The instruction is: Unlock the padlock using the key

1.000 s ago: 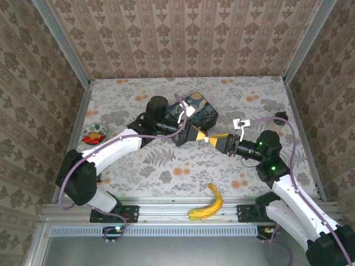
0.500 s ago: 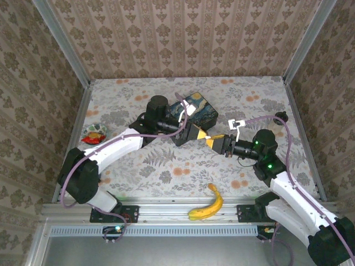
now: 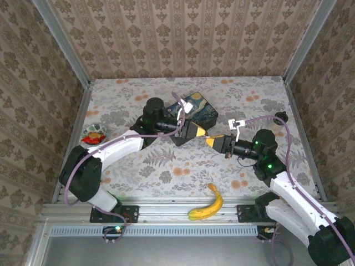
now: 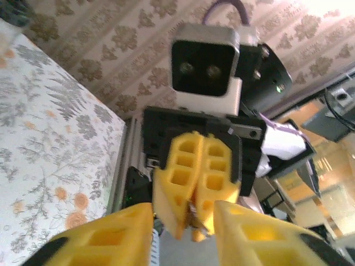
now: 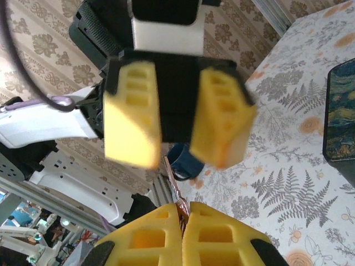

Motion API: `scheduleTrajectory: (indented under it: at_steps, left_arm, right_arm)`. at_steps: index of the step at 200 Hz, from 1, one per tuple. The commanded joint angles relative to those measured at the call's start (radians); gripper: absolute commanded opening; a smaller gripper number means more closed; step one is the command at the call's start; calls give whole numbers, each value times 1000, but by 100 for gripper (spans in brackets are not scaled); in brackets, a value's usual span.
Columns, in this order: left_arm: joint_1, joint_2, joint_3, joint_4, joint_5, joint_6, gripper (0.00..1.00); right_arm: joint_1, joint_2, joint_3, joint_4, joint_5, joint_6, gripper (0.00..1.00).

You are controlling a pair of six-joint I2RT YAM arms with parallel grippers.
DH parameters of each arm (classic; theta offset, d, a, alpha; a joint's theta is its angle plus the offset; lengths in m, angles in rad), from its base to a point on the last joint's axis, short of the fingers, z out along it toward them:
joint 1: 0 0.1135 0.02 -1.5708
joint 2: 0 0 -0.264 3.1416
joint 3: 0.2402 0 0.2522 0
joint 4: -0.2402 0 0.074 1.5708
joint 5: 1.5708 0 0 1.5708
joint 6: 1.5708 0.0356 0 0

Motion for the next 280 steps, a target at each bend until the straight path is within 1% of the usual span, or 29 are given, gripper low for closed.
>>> scheduleTrajectory:
  at_steps: [1,8,16,28,38,48,59,75,85,103,117,127,134,152,155,160,163,166,172,180,201,240,257,280]
  left_arm:
    - [32,23,-41,250,-91,-180,48]
    - [35,20,-53,257,-139,-191,51]
    - [34,11,-64,218,-210,-180,57]
    - [21,-14,-70,58,-338,-109,59]
    - [-5,-40,-58,-103,-488,-21,59]
    - [-46,-55,-41,-266,-684,39,62]
    - [-102,-57,-15,-393,-902,76,65]
    - [-189,-21,63,-543,-1151,99,64]
    - [-231,29,126,-623,-1256,95,62]
    - [-291,138,259,-798,-1400,54,59]
    - [-336,226,350,-887,-1480,41,59]
    - [-362,281,398,-942,-1538,-7,59]
    - [-369,313,420,-959,-1559,-29,59]
    - [-380,377,445,-996,-1617,-139,61]
    - [-381,387,445,-995,-1622,-153,66]
    - [-384,403,449,-992,-1631,-174,69]
    - [-386,414,452,-992,-1635,-183,74]
    - [-388,425,456,-992,-1636,-192,78]
    - [-391,448,473,-992,-1637,-199,80]
    - [-397,482,503,-1002,-1648,-204,80]
    - [-403,575,603,-1099,-1711,-259,79]
    - [-385,704,731,-1126,-1752,-313,81]
    - [-367,748,794,-1161,-1778,-311,81]
    - [-334,762,816,-1133,-1826,-254,82]
  right_arm:
    - [5,-28,31,-102,68,-46,0]
    - [3,-36,35,-149,103,-58,0]
    - [-3,-45,39,-203,148,-65,0]
    - [-14,-59,45,-289,231,-71,0]
    - [-33,-67,46,-356,296,-63,0]
    - [-55,-75,45,-405,336,-55,0]
    - [-95,-76,46,-474,377,-48,0]
    - [-159,-67,49,-558,384,-53,0]
    - [-198,-57,48,-590,368,-52,0]
    - [-258,-32,54,-662,351,-60,0]
    - [-301,-4,63,-728,349,-77,0]
    - [-333,16,64,-761,342,-85,0]
    - [-353,25,60,-770,331,-91,0]
    - [-397,26,41,-779,320,-102,0]
    - [-403,24,38,-780,319,-103,0]
    - [-410,20,35,-782,323,-107,0]
    - [-415,19,33,-785,324,-109,0]
    - [-421,17,32,-786,327,-111,0]
    - [-430,13,30,-790,330,-116,0]
    - [-440,11,27,-790,330,-121,0]
    - [-456,18,26,-776,309,-127,0]
    - [-460,39,-5,-711,273,-108,0]
    - [-460,46,-26,-677,248,-90,0]
    - [-460,52,-50,-639,227,-73,0]
